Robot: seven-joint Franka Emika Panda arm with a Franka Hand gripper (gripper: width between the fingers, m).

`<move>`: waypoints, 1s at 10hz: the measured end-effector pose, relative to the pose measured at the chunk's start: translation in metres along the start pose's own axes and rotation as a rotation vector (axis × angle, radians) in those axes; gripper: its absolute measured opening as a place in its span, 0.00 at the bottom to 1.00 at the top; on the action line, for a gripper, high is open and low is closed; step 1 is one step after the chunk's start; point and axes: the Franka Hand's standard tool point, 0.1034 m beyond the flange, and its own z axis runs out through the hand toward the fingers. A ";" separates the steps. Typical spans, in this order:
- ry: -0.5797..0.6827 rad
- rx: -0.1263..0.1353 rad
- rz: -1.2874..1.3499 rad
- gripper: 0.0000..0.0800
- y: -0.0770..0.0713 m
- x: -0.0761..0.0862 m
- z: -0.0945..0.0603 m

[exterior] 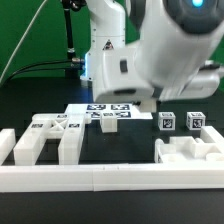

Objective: Assemble chair

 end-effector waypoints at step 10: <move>0.772 0.021 0.017 0.36 -0.031 0.012 -0.089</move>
Offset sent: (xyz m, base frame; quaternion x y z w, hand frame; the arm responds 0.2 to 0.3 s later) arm 0.0000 0.0000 0.0000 0.0000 0.1296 0.0000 0.9916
